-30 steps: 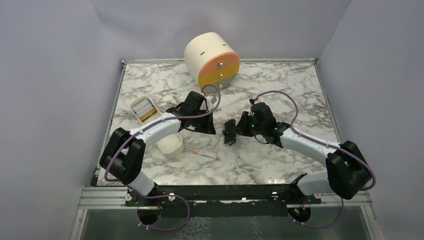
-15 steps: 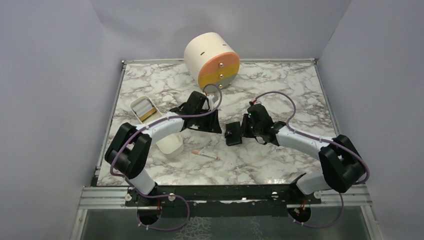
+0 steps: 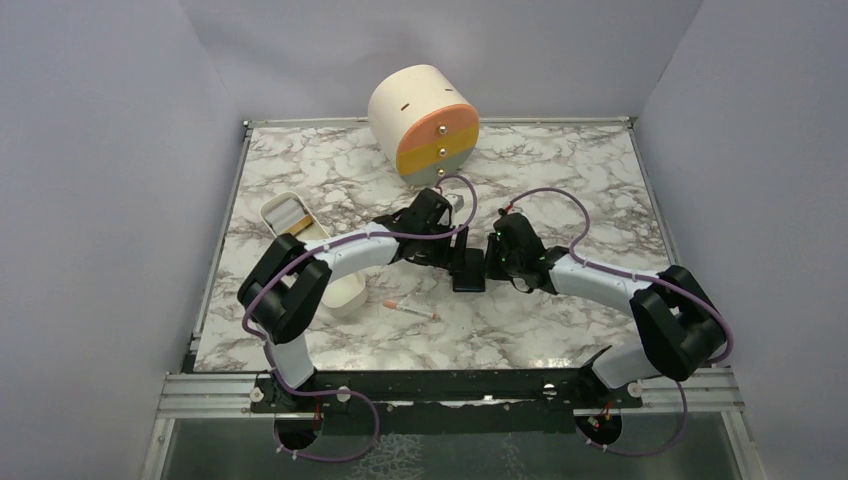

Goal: Put the credit cards into the card holder
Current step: Open the card holder at the center of the board.

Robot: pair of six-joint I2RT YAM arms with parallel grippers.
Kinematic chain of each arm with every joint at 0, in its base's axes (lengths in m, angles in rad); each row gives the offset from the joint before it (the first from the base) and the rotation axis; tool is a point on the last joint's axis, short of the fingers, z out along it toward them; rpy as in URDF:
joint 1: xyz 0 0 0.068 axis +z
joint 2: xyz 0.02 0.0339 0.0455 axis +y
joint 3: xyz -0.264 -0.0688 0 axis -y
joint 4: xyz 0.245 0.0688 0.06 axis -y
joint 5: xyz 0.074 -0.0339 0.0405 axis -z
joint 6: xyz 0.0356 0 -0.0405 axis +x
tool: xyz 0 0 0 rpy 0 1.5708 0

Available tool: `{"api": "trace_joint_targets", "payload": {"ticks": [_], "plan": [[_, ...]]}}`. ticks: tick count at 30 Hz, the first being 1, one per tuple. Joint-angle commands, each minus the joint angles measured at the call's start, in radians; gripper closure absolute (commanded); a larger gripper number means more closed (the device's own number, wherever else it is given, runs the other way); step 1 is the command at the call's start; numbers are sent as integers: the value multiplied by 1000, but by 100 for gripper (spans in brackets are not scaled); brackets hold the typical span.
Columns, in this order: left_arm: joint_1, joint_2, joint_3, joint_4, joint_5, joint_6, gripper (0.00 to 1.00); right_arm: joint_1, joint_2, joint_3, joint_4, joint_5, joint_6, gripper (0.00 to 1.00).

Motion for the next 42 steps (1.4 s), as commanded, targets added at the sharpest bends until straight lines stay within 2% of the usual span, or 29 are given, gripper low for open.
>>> {"api": "trace_joint_targets", "payload": {"ticks": [1,8,12,14,20,22,23,34,39,42], "plan": [[-39,50,61,-39,-155,36,29,6,-6,-34,59,-8,16,87],[-64,115,93,-60,-265,55,28,6,-4,-47,67,-3,16,87],[-65,117,81,-61,-281,57,35,6,-2,-50,61,10,12,87],[-66,109,74,-60,-288,60,43,6,-1,-50,61,14,10,87],[-65,79,56,-60,-240,53,88,6,-1,-31,37,7,5,87],[-65,67,48,-60,-204,42,98,6,-14,-17,15,-1,-1,85],[-66,59,45,-61,-190,35,100,6,-23,-12,8,-9,-3,84],[-58,-110,-21,18,-66,-74,100,7,-125,-18,25,-193,-30,52],[-50,-147,-58,81,-9,-130,100,8,-153,-26,44,-253,-5,42],[-50,-150,-68,94,-2,-142,100,8,-155,-33,47,-267,25,39]]}}
